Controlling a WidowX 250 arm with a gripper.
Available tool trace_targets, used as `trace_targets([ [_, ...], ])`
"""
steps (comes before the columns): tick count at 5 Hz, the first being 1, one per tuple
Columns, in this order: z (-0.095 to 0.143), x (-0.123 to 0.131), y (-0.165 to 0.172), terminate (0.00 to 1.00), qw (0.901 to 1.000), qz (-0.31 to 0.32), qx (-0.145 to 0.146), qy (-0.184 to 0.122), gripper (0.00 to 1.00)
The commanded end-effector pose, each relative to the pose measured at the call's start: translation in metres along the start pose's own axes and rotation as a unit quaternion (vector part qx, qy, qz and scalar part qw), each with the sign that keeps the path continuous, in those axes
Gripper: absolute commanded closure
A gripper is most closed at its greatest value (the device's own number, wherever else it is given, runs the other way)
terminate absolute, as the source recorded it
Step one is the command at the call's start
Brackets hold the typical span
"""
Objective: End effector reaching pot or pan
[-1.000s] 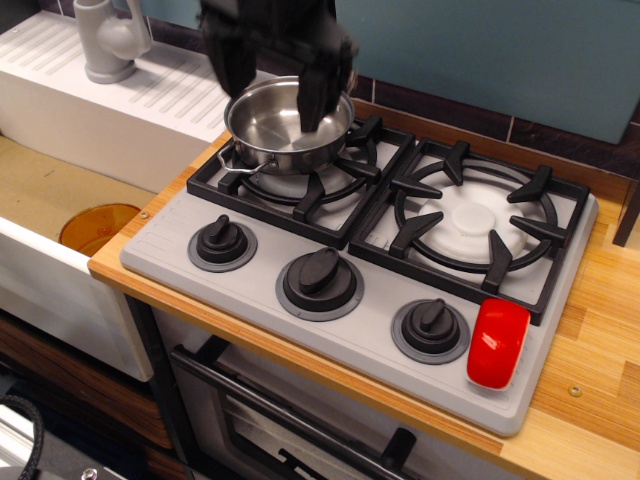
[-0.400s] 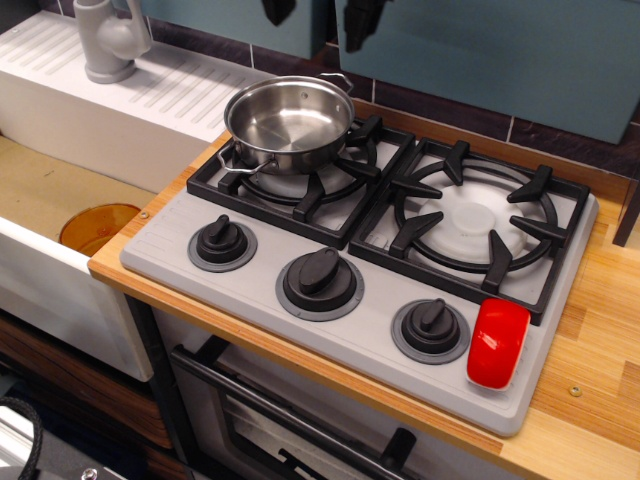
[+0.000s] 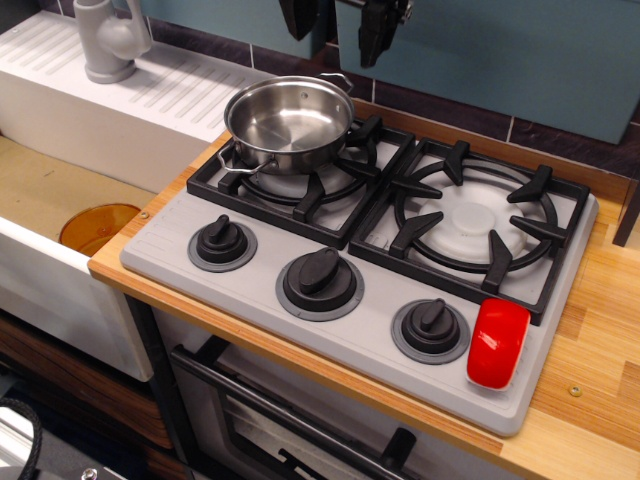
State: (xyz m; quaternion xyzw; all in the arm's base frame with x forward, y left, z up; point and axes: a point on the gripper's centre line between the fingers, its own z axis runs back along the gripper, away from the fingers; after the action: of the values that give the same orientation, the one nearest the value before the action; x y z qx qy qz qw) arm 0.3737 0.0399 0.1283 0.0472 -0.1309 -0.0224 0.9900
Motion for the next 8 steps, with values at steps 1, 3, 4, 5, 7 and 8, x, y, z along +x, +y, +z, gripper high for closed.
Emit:
trace_targets([
  [1, -0.008, 0.008, 0.004, 0.00, 0.9994, -0.010, 0.000, -0.034, 0.00],
  [3, -0.018, 0.003, -0.002, 0.00, 0.9992, -0.005, -0.014, -0.038, 0.00],
  [4, -0.017, 0.006, -0.004, 0.00, 0.9994, -0.003, -0.019, -0.028, 0.00],
  [5, -0.035, 0.009, -0.003, 0.00, 0.9992, -0.017, -0.017, -0.033, 0.00],
  [7, -0.063, 0.010, -0.006, 0.00, 0.9982, -0.024, -0.030, -0.046, 0.00],
  [8, -0.065, 0.010, -0.006, 0.00, 0.9979, -0.022, -0.039, -0.047, 0.00],
])
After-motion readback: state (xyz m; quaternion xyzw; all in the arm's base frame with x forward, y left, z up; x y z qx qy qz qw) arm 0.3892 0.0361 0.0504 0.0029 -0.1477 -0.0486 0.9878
